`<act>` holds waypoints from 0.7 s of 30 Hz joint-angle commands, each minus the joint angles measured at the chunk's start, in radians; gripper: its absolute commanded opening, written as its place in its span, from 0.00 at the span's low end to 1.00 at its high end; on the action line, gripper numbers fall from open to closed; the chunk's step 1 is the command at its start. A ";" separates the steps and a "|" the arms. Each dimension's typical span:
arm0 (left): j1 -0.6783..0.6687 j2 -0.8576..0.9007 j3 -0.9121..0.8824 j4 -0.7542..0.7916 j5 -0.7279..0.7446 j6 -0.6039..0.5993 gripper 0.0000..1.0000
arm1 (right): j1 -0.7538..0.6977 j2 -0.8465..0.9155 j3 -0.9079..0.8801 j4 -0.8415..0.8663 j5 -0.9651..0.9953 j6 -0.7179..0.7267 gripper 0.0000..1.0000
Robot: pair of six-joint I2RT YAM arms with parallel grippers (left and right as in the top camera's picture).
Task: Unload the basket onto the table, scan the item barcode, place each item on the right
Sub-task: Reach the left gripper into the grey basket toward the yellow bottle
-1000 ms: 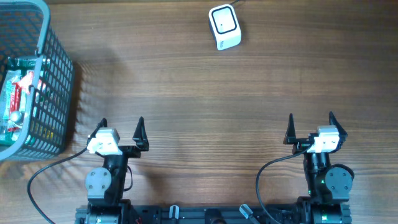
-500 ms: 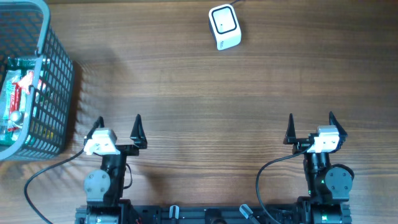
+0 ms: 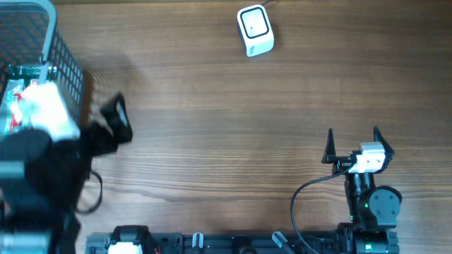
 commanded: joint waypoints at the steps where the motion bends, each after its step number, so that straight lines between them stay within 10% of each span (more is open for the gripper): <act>1: 0.005 0.129 0.086 -0.015 -0.033 -0.007 1.00 | -0.002 -0.004 -0.001 0.005 0.016 -0.012 1.00; 7: 0.126 0.231 0.089 0.142 -0.377 -0.136 1.00 | -0.002 -0.004 -0.001 0.005 0.016 -0.011 1.00; 21: 0.705 0.532 0.089 0.026 -0.169 -0.192 1.00 | -0.002 -0.004 -0.001 0.005 0.016 -0.012 1.00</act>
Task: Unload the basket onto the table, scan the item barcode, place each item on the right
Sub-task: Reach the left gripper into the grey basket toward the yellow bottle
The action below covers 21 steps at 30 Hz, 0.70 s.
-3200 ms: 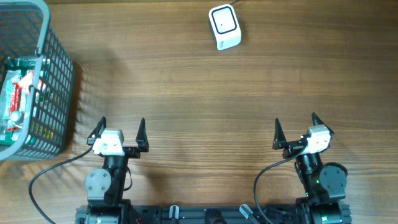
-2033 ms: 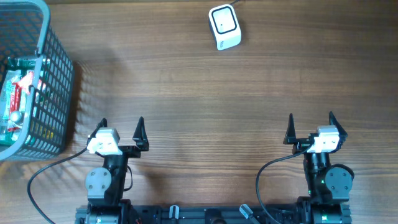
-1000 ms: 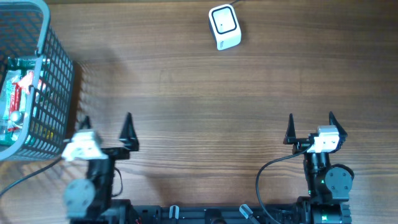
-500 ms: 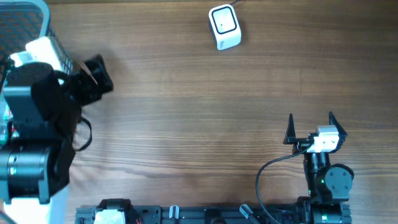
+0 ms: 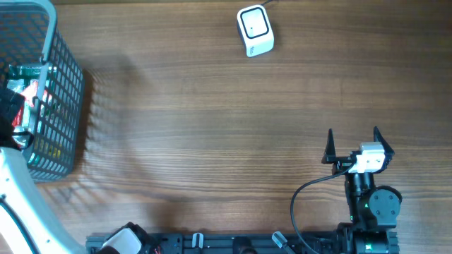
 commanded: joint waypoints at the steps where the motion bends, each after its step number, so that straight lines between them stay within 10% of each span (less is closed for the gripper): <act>1: 0.050 0.076 0.014 -0.019 0.073 -0.027 1.00 | -0.002 -0.004 -0.001 0.005 0.016 -0.010 1.00; 13: 0.055 0.330 0.011 -0.061 0.166 0.057 1.00 | -0.002 -0.004 -0.001 0.005 0.016 -0.009 1.00; 21: 0.117 0.394 0.010 -0.060 0.228 0.085 0.75 | -0.002 -0.004 -0.001 0.005 0.016 -0.010 1.00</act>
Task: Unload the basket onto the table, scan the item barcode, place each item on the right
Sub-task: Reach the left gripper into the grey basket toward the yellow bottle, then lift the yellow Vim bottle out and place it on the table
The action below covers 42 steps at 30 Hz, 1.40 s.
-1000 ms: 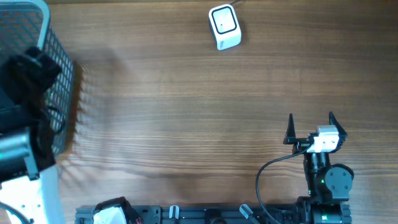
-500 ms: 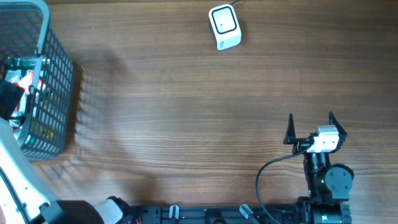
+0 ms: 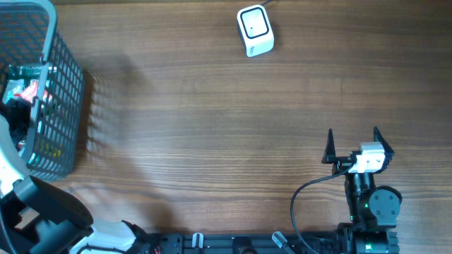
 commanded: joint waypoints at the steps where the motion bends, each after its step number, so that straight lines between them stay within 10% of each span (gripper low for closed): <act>1: 0.055 0.026 0.007 0.000 0.073 0.009 0.74 | -0.002 -0.004 -0.001 0.005 0.016 -0.009 1.00; 14: 0.065 0.053 -0.034 0.061 0.114 0.009 0.33 | -0.002 -0.004 -0.001 0.005 0.016 -0.009 1.00; 42: -0.006 -0.558 0.000 0.238 0.114 -0.026 0.37 | -0.002 -0.004 -0.001 0.005 0.016 -0.010 1.00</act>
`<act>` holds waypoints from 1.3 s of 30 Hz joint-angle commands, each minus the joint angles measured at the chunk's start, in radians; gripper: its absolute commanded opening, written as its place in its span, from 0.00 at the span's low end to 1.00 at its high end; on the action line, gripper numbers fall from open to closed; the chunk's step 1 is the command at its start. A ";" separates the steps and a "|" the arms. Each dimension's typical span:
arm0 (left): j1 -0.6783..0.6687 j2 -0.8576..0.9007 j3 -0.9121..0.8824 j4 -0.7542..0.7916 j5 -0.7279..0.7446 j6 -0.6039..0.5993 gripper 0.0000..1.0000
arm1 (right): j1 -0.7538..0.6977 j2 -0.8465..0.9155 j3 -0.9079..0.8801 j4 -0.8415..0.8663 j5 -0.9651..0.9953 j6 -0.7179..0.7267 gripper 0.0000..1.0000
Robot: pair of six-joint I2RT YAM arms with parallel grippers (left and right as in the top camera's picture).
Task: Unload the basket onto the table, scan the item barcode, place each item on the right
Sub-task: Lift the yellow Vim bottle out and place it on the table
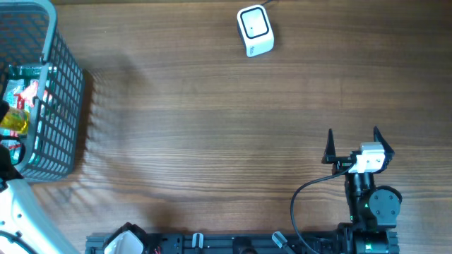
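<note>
The white barcode scanner [254,29] stands at the table's far edge, right of centre. A grey wire basket [62,106] at the far left holds packaged items, among them a yellow item [14,121] near the frame's left edge. My left arm [21,212] comes in from the bottom left and reaches into the basket; its fingers are cut off by the frame edge, so its grip is hidden. My right gripper [352,139] rests open and empty near the front right, far from both scanner and basket.
A black cable [304,204] loops beside the right arm's base [371,204]. The arm mounts line the front edge of the wooden table [212,127].
The left arm's dark bulk has left the lower left corner, and only a white link shows there. A yellow item now shows at the basket's left side. The right arm is unchanged.
The left arm first hung over the basket's right side, its dark gripper above the table beside it. Then it was inside the basket at the frame's left edge, and it has stayed there. Now a yellow item shows. The right gripper stayed open and still.
</note>
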 commanded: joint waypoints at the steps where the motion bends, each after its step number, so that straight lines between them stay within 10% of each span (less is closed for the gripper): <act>1: -0.030 -0.035 0.024 0.045 0.008 -0.009 0.37 | -0.002 -0.004 -0.001 0.005 0.016 -0.009 1.00; 16: -0.302 -0.138 0.029 0.353 0.002 0.018 0.36 | -0.002 -0.004 -0.001 0.005 0.016 -0.010 1.00; 23: -0.616 -0.145 0.028 0.101 0.008 -0.004 0.35 | -0.002 -0.003 -0.001 0.005 0.016 -0.010 1.00; 30: -0.922 0.127 0.028 -0.159 0.009 -0.098 0.34 | -0.002 -0.003 -0.001 0.005 0.016 -0.010 1.00; 39: -1.196 0.562 0.028 -0.012 0.004 -0.280 0.33 | -0.002 -0.003 -0.001 0.005 0.016 -0.009 1.00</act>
